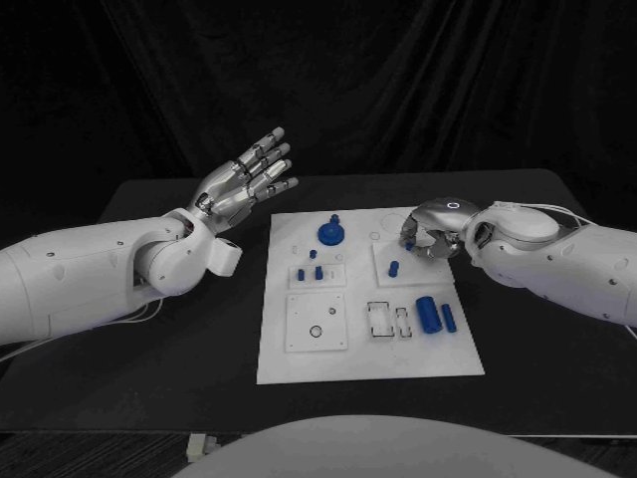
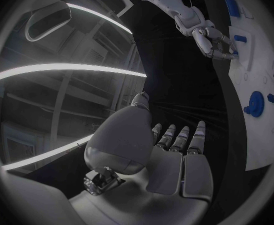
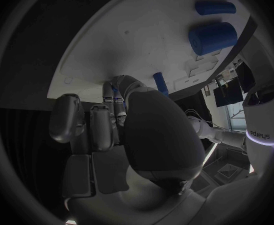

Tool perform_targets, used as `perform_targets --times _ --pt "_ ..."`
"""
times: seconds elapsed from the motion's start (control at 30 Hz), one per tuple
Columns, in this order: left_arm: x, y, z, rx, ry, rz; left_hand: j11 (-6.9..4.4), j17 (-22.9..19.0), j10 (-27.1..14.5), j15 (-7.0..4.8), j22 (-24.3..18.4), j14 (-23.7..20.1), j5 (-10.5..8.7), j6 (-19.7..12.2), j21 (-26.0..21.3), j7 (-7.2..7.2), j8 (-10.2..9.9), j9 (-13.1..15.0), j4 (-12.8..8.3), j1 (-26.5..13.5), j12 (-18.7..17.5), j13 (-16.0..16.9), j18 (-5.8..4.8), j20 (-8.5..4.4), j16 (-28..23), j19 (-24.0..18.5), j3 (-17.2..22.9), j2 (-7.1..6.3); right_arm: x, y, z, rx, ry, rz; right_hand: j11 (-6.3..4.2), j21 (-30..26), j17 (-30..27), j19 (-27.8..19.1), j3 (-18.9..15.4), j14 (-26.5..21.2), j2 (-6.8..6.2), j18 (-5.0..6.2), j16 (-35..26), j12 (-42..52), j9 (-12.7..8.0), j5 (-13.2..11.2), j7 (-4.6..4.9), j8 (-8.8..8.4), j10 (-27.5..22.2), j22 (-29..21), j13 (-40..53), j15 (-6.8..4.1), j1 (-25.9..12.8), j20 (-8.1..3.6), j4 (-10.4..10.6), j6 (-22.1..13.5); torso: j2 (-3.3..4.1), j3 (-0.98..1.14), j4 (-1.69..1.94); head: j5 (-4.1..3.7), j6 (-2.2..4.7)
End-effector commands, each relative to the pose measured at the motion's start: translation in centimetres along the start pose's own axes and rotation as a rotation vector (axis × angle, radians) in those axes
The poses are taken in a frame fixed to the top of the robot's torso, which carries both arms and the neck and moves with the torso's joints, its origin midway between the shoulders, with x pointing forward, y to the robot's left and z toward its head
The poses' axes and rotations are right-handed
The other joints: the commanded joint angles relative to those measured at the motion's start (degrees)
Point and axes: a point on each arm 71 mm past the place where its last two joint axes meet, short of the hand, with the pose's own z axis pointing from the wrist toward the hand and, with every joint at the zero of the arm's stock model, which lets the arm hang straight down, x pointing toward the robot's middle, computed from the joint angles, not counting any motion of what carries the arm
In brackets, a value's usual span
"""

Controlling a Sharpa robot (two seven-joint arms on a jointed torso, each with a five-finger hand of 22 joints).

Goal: Assemble the parts on the task board

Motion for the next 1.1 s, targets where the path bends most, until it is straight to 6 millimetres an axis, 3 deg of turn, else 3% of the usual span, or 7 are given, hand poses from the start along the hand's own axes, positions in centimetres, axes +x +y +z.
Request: perform_targets --times 0.03,0.4,1.1 --pt "0.1 -0.5 0.0 0.087 0.003 -0.016 0.26 0.06 0.07 0.44 0.11 0.16 0.24 0.14 0.41 0.34 0.3 0.08 -0.11 0.34 0.25 0.07 -0.97 0.01 0.25 0.42 -0.03 0.34 0.8 -0.2 -0.2 0.009 0.028 -0.003 -0.05 -0.35 -0.86 -0.57 -0.02 -0.03 0.19 0.1 -0.73 0.36 0.5 -0.41 -0.01 0.46 0.57 9.06 0.21 -0.12 -0.56 -0.13 -0.59 0.55 -0.02 0.01 0.03 -0.07 -0.01" --pt "0.0 -0.2 -0.3 0.075 -0.003 -0.017 0.27 0.11 0.07 0.56 0.59 0.32 0.47 0.15 0.66 0.48 0.29 0.08 -0.23 1.02 0.31 0.07 -1.4 -0.01 0.43 0.91 0.26 0.71 0.6 -0.2 -0.6 0.004 -0.009 -0.003 -0.23 0.1 -0.69 -0.4 -0.09 0.13 0.5 0.01 -0.6 1.13 1.68 -2.45 -0.12 1.51 1.29 9.18 0.65 -0.21 -1.14 -0.15 -1.1 1.11 0.01 -0.01 0.04 -0.01 -0.01" --pt "0.0 0.2 -0.5 0.061 -0.004 -0.022 0.39 0.46 0.13 0.73 2.22 1.9 0.55 0.35 1.56 0.8 0.32 0.11 -0.05 1.65 0.74 0.13 -2.41 -0.07 1.72 2.63 0.36 1.27 -0.8 -0.3 -0.9 0.011 -0.051 -0.012 -0.5 0.28 -0.8 -0.27 -0.16 0.24 0.83 -0.02 -0.63 1.6 2.92 -3.44 -0.43 2.83 2.07 9.22 0.9 -0.42 -1.45 -0.3 -1.53 2.36 -0.03 -0.01 0.0 0.62 -0.01"
